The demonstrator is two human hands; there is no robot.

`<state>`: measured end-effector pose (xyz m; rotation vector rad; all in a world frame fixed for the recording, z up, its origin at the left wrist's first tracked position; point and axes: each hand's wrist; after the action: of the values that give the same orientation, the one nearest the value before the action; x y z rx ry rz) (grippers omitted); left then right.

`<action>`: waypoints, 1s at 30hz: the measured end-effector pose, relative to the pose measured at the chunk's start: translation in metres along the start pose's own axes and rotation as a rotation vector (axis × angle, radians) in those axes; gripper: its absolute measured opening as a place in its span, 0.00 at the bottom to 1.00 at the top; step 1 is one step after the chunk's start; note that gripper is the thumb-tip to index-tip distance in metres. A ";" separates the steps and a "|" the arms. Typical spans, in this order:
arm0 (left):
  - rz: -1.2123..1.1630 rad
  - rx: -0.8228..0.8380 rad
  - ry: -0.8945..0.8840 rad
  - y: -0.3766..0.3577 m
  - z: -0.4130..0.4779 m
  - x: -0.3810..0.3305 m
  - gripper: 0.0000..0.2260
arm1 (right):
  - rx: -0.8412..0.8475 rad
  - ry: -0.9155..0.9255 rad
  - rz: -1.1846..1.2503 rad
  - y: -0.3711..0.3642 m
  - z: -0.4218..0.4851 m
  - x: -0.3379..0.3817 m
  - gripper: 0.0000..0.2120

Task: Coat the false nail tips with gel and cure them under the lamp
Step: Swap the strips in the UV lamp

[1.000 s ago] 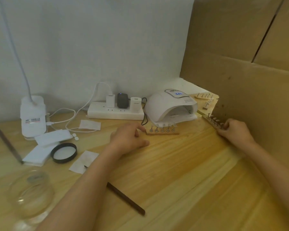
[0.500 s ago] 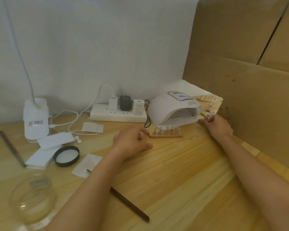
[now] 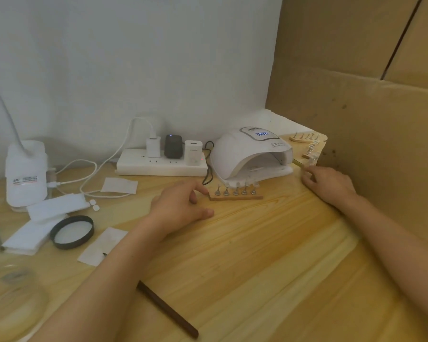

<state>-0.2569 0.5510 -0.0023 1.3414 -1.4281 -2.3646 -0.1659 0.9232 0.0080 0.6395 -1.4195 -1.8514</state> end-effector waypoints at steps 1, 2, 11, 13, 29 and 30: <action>0.001 0.003 0.001 0.000 0.000 0.000 0.18 | 0.019 -0.049 -0.047 0.000 0.003 0.005 0.17; 0.003 0.006 0.000 0.000 0.000 0.000 0.18 | 0.036 -0.070 -0.078 0.001 0.003 0.010 0.19; 0.012 0.027 -0.034 0.002 0.000 0.001 0.15 | 0.434 0.297 0.613 0.026 -0.043 0.040 0.11; 0.010 0.034 -0.040 0.003 -0.001 -0.001 0.15 | 0.454 0.358 0.656 0.025 -0.054 0.054 0.13; 0.004 -0.020 -0.098 -0.001 -0.003 0.004 0.17 | -0.007 -0.048 0.579 0.002 -0.018 0.041 0.06; 0.001 -0.027 -0.103 -0.001 -0.003 0.005 0.17 | -0.003 -0.089 0.620 -0.001 -0.011 0.048 0.06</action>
<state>-0.2578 0.5471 -0.0068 1.2287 -1.4159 -2.4773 -0.1880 0.8791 0.0056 0.0859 -1.4604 -1.3956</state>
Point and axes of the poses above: each hand's wrist, its own z-axis towards the middle knuckle, its own y-axis out of the back of the hand, x = y × z, and after that the axes turned 13 degrees about -y, right-handed
